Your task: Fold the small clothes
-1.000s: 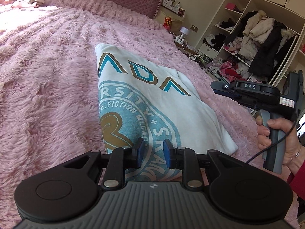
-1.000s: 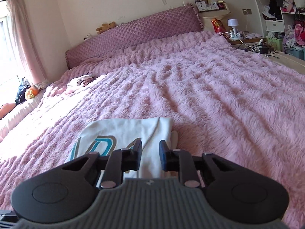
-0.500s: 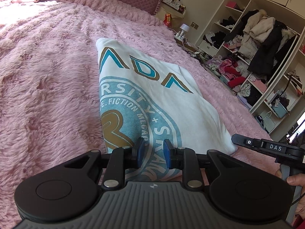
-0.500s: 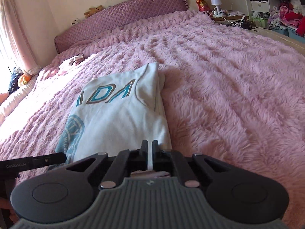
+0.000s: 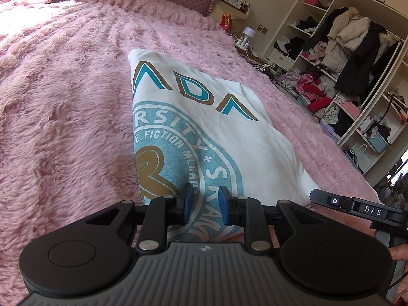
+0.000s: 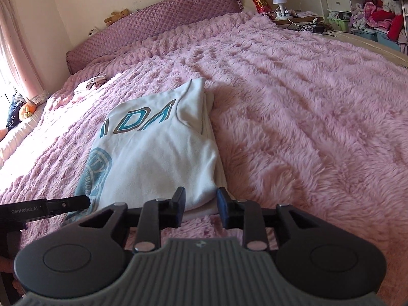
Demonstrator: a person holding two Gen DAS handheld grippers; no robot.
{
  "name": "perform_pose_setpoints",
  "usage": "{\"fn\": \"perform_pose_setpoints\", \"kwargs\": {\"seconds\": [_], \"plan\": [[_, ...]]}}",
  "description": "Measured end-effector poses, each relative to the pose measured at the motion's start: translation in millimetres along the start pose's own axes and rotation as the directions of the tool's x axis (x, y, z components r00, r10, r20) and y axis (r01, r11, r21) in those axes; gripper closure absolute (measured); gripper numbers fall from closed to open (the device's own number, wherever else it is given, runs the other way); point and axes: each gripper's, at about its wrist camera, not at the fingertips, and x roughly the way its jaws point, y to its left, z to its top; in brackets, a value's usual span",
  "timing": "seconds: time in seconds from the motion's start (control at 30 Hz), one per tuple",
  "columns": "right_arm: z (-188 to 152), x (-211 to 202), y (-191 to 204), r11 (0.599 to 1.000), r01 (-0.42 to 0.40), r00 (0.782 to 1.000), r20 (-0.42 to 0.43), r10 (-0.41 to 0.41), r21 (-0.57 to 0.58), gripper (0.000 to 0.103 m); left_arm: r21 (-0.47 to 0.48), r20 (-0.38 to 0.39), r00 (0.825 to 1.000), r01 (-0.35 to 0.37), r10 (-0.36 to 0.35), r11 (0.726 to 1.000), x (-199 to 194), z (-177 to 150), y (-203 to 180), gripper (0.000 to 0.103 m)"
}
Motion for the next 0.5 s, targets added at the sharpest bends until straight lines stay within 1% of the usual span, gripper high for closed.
{"fn": "perform_pose_setpoints", "kwargs": {"seconds": [0.07, 0.1, 0.13, 0.23, 0.33, 0.37, 0.43, 0.5], "plan": [[2, 4, -1, 0.999, -0.004, 1.0, 0.0, 0.004, 0.033, 0.075, 0.003, -0.002, 1.0, -0.002, 0.002, 1.0, 0, 0, -1, 0.074], [2, 6, -2, 0.999, -0.004, 1.0, 0.0, 0.004, 0.05, 0.081, 0.004, -0.004, 1.0, -0.003, 0.003, 1.0, 0, 0, -1, 0.074], [3, 7, -4, 0.997, -0.003, 1.0, 0.002, 0.003, 0.073, 0.102, 0.004, -0.005, 1.0, -0.003, 0.003, 1.0, -1, 0, -1, 0.074], [4, -1, -7, 0.992, -0.013, 0.999, 0.032, 0.009, 0.127, 0.102, -0.005, -0.012, 1.0, -0.001, 0.001, 1.0, -2, 2, 0, 0.074], [3, -19, -7, 0.992, 0.007, 0.997, 0.081, -0.017, 0.126, 0.103, -0.011, -0.004, 1.0, 0.009, -0.009, 1.0, -5, 4, -2, 0.073], [2, -19, -7, 0.993, 0.008, 0.997, 0.074, -0.017, 0.118, 0.103, -0.001, -0.007, 1.0, 0.011, -0.011, 1.0, -5, 4, -2, 0.07], [-4, -11, -8, 0.994, 0.035, 0.998, 0.045, -0.04, 0.104, 0.103, 0.017, -0.01, 1.0, 0.013, -0.012, 1.0, -2, 1, -1, 0.07], [-11, 2, -16, 0.989, 0.043, 0.999, 0.008, -0.044, 0.144, 0.103, 0.013, -0.017, 1.0, 0.023, -0.023, 1.0, 1, 1, 2, 0.07]]}}
